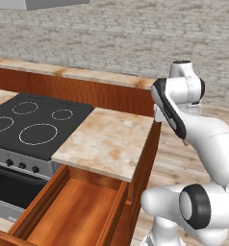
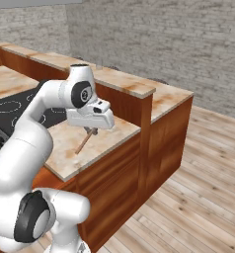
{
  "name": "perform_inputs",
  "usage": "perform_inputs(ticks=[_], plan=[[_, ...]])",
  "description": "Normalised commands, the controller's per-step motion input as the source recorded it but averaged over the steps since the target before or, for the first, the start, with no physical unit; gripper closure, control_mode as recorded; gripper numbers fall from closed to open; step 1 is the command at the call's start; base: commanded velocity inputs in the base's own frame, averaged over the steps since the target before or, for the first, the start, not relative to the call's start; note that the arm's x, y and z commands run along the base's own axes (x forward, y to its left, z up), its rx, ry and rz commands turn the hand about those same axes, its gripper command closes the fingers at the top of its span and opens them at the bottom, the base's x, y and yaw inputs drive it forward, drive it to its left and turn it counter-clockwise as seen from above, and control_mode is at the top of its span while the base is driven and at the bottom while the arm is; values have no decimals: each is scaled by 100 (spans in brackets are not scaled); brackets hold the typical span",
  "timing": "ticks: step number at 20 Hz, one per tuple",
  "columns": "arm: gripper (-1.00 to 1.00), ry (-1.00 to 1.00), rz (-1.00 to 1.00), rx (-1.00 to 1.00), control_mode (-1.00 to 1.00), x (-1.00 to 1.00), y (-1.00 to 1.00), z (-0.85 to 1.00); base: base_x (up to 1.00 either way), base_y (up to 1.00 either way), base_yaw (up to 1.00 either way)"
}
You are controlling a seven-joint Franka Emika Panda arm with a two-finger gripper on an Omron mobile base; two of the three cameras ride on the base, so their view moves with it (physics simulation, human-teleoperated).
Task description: Take a straw from the drawer in front and place it inside the glass cup on the dining counter.
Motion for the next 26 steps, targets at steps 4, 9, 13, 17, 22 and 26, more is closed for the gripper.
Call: perform_inputs(ticks=[4, 9, 13, 17, 22, 26], plan=[[100, -13, 0, 3, -100, 24, -2, 0, 0, 0, 0], [100, 3, 0, 3, -100, 48, 0, 0, 0, 0, 0], [100, 2, 0, 2, -100, 48, -2, 0, 0, 0, 0], [100, 6, 0, 1, -100, 48, -1, 0, 0, 0, 0], [100, 0, 0, 0, 100, 0, 0, 0, 13, 0, 0], [100, 0, 0, 0, 100, 0, 0, 0, 3, 0, 0]])
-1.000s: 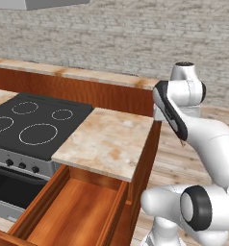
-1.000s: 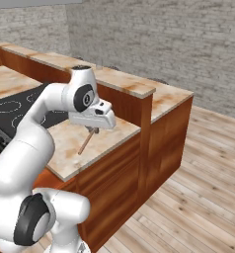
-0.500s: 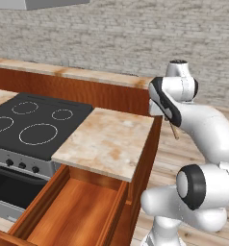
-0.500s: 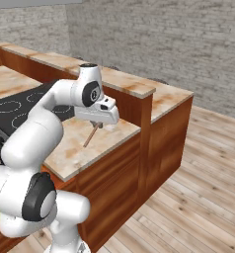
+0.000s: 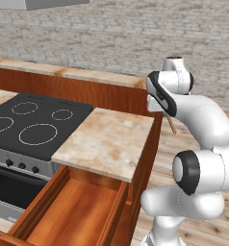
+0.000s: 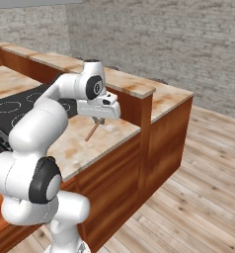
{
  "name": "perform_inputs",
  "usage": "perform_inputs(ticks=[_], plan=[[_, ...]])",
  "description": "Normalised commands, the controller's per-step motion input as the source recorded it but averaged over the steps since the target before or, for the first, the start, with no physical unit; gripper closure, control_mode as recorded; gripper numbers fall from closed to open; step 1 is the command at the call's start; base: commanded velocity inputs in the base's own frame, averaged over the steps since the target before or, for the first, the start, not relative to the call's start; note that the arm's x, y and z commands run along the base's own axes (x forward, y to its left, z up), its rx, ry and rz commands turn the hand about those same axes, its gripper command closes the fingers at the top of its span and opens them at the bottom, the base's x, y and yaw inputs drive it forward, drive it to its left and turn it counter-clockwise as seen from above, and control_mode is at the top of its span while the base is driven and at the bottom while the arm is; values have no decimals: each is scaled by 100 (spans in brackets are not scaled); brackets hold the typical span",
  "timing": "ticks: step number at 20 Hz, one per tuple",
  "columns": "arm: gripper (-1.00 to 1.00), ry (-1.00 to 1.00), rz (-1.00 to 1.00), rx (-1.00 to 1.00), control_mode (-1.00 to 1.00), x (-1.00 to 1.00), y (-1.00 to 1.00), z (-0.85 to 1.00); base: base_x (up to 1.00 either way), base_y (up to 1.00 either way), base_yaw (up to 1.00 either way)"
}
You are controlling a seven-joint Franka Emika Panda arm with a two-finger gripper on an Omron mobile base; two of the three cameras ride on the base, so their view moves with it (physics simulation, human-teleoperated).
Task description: Take a straw from the drawer in front and place it inside the glass cup on the dining counter.
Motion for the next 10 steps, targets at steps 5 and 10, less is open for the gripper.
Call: perform_inputs(ticks=[5, 10], plan=[[100, 0, 0, 0, 100, 0, 0, 0, 0, 0, 0], [100, 0, 0, 0, 100, 0, 0, 0, 0, -10, 1]])
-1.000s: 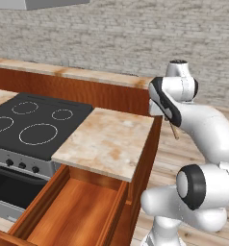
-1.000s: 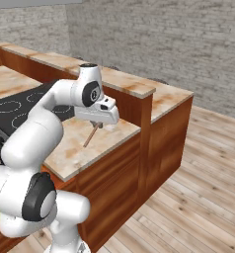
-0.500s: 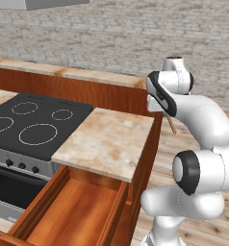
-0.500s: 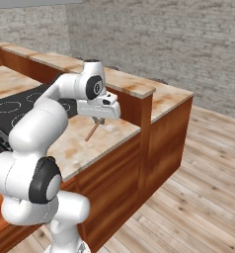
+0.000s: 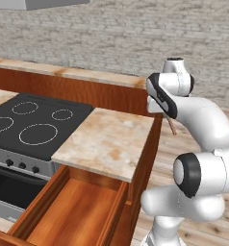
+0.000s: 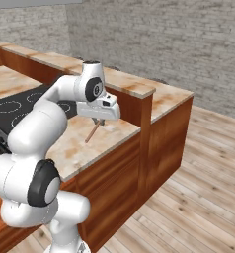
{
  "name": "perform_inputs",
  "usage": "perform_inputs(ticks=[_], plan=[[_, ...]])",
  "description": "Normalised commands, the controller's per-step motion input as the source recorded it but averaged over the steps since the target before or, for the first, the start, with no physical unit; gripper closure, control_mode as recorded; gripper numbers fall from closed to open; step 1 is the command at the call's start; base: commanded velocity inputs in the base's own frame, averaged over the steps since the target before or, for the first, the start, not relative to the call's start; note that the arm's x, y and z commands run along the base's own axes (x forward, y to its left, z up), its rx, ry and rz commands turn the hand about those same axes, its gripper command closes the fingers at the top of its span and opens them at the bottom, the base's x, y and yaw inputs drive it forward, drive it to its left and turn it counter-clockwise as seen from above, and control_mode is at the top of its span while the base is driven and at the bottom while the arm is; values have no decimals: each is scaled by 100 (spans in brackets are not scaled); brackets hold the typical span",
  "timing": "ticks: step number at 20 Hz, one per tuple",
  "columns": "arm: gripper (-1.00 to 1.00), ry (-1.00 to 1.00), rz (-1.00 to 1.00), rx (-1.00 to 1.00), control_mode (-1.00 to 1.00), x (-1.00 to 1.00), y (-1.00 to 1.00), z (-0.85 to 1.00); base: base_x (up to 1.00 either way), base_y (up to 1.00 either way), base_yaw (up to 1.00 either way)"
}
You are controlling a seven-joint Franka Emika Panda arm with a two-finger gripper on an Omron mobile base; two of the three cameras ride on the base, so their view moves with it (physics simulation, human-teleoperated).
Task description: Take a straw from the drawer in front and place it inside the glass cup on the dining counter.
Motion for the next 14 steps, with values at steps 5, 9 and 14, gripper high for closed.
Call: perform_inputs(ticks=[5, 9, 14], plan=[[100, 0, 0, 0, 100, 0, 0, 0, 0, -67, 4], [100, 0, 0, 0, 100, 0, 0, 0, 0, -100, 6], [100, 0, 0, 0, 100, 0, 0, 0, 11, -100, 5]])
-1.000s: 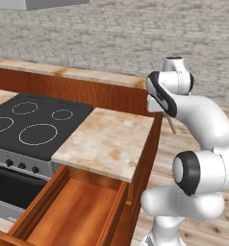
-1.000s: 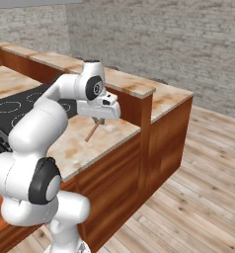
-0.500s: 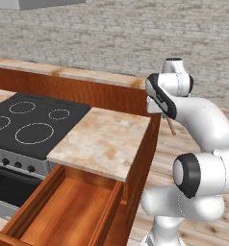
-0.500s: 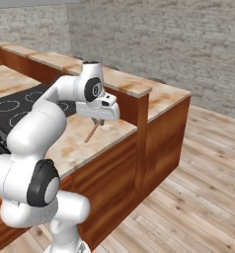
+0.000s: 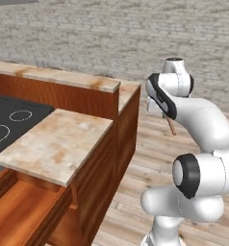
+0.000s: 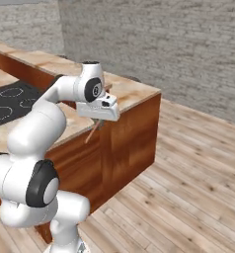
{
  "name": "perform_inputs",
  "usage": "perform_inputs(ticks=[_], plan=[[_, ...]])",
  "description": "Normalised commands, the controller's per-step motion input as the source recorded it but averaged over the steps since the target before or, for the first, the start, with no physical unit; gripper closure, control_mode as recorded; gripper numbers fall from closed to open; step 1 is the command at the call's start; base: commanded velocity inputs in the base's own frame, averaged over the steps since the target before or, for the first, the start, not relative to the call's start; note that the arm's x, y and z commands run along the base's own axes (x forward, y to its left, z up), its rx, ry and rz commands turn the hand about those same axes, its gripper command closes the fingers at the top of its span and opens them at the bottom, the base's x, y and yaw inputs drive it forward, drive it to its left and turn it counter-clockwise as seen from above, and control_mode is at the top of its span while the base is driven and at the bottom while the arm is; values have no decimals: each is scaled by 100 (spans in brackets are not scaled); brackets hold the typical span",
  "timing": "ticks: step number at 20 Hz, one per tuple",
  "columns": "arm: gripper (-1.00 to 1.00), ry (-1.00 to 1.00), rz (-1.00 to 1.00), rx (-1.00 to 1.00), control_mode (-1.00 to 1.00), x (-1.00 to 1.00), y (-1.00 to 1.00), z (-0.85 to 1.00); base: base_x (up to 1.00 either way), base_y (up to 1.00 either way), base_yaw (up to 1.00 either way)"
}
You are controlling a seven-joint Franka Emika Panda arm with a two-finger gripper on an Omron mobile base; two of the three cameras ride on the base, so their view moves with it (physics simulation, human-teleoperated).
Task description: Take a straw from the drawer in front and place it inside the glass cup on the dining counter.
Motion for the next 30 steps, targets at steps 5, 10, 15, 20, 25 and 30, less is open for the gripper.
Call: perform_inputs(ticks=[5, 10, 15, 20, 25, 30], plan=[[100, 0, 0, 0, 100, 0, 0, 0, 12, -100, 0], [100, 0, 0, 0, 100, 0, 0, 0, 25, -100, 0], [100, 0, 0, 0, 100, 0, 0, 0, 50, -100, 0], [100, 0, 0, 0, 100, 0, 0, 0, 36, -100, 0], [100, 0, 0, 0, 100, 0, 0, 0, 68, -100, 2], [100, 0, 0, 0, 100, 0, 0, 0, 79, -82, 6]])
